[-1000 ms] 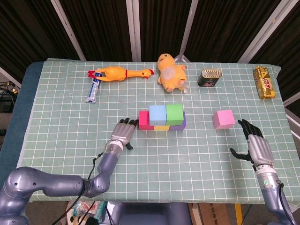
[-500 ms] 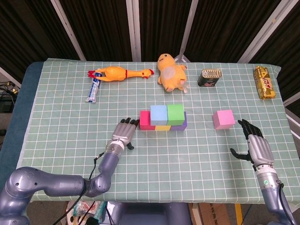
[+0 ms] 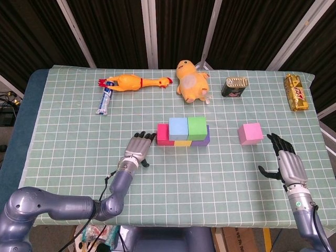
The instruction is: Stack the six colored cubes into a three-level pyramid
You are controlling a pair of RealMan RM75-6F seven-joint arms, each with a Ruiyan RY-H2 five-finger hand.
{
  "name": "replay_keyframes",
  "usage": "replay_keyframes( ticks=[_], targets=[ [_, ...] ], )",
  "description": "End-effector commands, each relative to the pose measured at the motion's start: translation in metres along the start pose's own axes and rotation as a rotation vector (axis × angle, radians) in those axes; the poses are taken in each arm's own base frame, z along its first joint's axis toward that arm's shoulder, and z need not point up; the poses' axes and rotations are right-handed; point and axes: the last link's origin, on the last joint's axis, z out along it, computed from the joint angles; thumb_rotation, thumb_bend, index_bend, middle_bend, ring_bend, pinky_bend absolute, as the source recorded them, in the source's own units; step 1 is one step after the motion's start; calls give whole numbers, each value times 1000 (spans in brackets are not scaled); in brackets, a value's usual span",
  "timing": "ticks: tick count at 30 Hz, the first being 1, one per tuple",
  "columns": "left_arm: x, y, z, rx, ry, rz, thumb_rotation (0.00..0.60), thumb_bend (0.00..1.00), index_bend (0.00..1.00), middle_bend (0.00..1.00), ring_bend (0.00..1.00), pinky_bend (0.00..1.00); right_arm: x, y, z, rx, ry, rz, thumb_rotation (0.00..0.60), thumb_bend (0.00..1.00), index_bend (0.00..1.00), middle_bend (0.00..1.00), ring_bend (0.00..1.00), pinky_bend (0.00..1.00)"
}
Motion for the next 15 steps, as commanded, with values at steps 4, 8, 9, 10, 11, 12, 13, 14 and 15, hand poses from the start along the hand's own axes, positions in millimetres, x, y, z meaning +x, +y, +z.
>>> replay_keyframes(
  ticks=[4, 8, 9, 10, 11, 12, 13, 14, 15],
  targets=[
    [3, -11, -7, 8, 5, -6, 600, 168, 10, 97, 47, 98, 0, 0, 0, 0, 0, 0, 600, 308, 0, 0, 0, 0],
    [10, -20, -15, 7, 19, -27, 600, 168, 10, 97, 47, 98, 0, 0, 0, 1, 0, -3, 600, 309, 0, 0, 0, 0],
    [12, -23, -18, 6, 28, -38, 600, 168, 10, 97, 47, 98, 0, 0, 0, 1, 0, -3, 600, 308, 0, 0, 0, 0],
    [15, -26, -22, 3, 35, -47, 600, 168, 10, 97, 47, 98, 0, 0, 0, 2, 0, -3, 600, 308, 0, 0, 0, 0],
    [17, -30, -26, 0, 43, -56, 600, 168, 10, 97, 47, 98, 0, 0, -1, 2, 1, -4, 600, 308, 0, 0, 0, 0],
    [21, -34, -31, -3, 55, -64, 600, 168, 10, 97, 47, 98, 0, 0, -1, 2, 1, -5, 600, 308, 0, 0, 0, 0],
    [24, -38, -37, -6, 68, -71, 600, 168, 10, 97, 47, 98, 0, 0, -1, 3, 0, -6, 600, 309, 0, 0, 0, 0],
    [26, -40, -41, -9, 76, -76, 600, 168, 10, 97, 47, 98, 0, -1, -1, 3, -1, -7, 600, 308, 0, 0, 0, 0],
    [29, -45, -47, -13, 90, -82, 600, 168, 10, 97, 47, 98, -1, -1, -1, 4, -2, -8, 600, 308, 0, 0, 0, 0]
  ],
)
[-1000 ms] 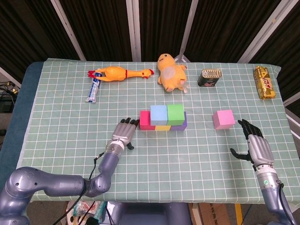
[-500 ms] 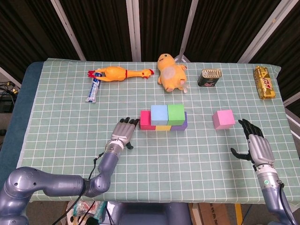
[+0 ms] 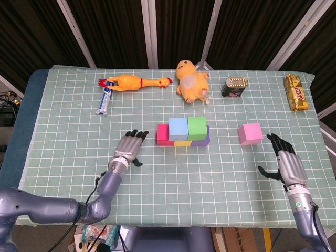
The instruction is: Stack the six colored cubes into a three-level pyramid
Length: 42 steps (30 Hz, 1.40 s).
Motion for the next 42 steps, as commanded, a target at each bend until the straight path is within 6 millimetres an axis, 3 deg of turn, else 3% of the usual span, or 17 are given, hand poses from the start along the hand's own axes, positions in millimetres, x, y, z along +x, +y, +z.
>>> replay_keyframes(
  ticks=[1, 15, 19, 21, 31, 36, 42],
  targets=[
    [15, -19, -23, -5, 61, -32, 600, 168, 10, 97, 47, 98, -1, 0, 0, 1, -2, -1, 600, 308, 0, 0, 0, 0],
    [58, -85, -115, 14, 355, -150, 600, 125, 0, 55, 29, 78, 1, -3, 1, 8, 1, -14, 600, 308, 0, 0, 0, 0],
    [68, -99, -136, 26, 425, -175, 600, 106, 0, 42, 28, 77, 9, -5, 8, 11, 19, -33, 600, 309, 0, 0, 0, 0],
    [75, -107, -154, 43, 468, -190, 600, 105, 0, 39, 28, 77, 14, -9, 21, 21, 4, -53, 600, 309, 0, 0, 0, 0],
    [83, -120, -184, 105, 518, -210, 600, 105, 0, 38, 28, 77, 17, -25, 60, 93, -102, -209, 600, 308, 0, 0, 0, 0],
    [86, -125, -190, 131, 531, -214, 600, 105, 0, 38, 29, 77, 19, -35, 78, 134, -116, -258, 600, 308, 0, 0, 0, 0],
    [86, -132, -190, 155, 536, -219, 600, 105, 0, 39, 29, 77, 15, -33, 99, 142, -174, -348, 600, 308, 0, 0, 0, 0]
  ],
)
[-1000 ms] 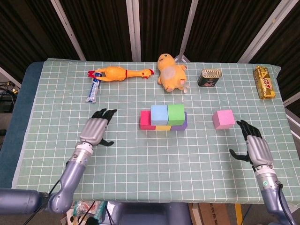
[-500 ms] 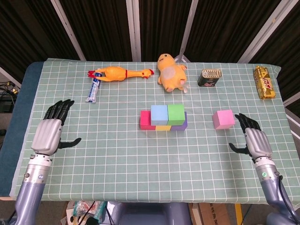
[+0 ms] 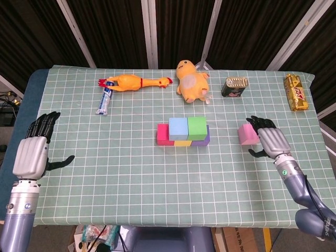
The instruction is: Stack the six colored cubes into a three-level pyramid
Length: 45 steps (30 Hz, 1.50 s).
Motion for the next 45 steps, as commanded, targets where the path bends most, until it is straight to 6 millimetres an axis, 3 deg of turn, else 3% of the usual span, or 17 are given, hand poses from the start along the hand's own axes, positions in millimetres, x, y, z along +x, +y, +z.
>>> replay_keyframes(
  ticks=[1, 18, 37, 45],
  targets=[
    [-1, -4, 1, 11, -1, -2, 600, 105, 0, 39, 29, 77, -4, 3, 13, 3, -44, -58, 600, 308, 0, 0, 0, 0],
    [-14, -9, 9, -3, -24, 0, 600, 105, 0, 39, 28, 77, -31, 26, 38, -50, -115, -174, 600, 308, 0, 0, 0, 0],
    [-34, -13, 23, 3, -58, 14, 600, 105, 0, 39, 29, 77, -51, 39, 72, -108, -135, -241, 600, 308, 0, 3, 3, 0],
    [-36, -9, 28, -11, -62, 13, 600, 105, 0, 39, 28, 77, -47, 34, 79, -106, -57, -217, 600, 308, 0, 359, 238, 28]
  ],
)
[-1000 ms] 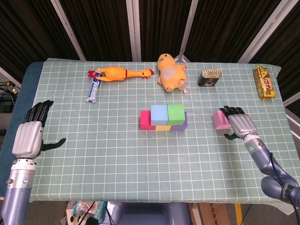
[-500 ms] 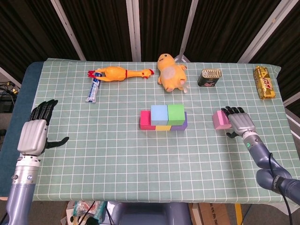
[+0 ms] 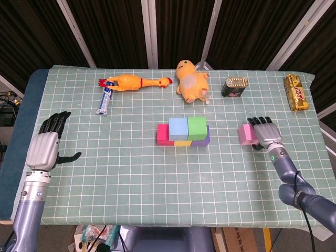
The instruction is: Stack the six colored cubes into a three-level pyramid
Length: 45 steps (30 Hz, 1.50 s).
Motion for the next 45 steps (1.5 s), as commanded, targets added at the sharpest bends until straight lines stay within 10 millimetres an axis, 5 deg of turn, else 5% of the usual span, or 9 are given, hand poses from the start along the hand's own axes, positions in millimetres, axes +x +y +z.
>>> replay_keyframes(
  ticks=[1, 5, 12, 27, 45],
  targets=[
    [0, 1, 1, -2, 0, -1, 600, 105, 0, 39, 28, 77, 4, -1, 0, 5, 24, 13, 600, 308, 0, 394, 281, 40],
    [0, 1, 0, -5, -2, -5, 600, 105, 0, 39, 29, 77, 12, -1, -2, 16, 64, 20, 600, 308, 0, 474, 380, 67],
    [3, 1, -3, -6, 1, -20, 600, 105, 0, 40, 28, 77, 26, 3, -8, 16, 84, 40, 600, 308, 0, 475, 381, 68],
    [8, -13, -23, -5, -18, 26, 600, 105, 0, 39, 28, 77, 101, 5, -44, 24, 178, 68, 600, 309, 0, 475, 381, 68],
    [17, -29, -35, -17, -33, 31, 600, 105, 0, 28, 2, 51, 176, -80, -100, 126, 215, 60, 600, 308, 0, 475, 381, 68]
  ],
)
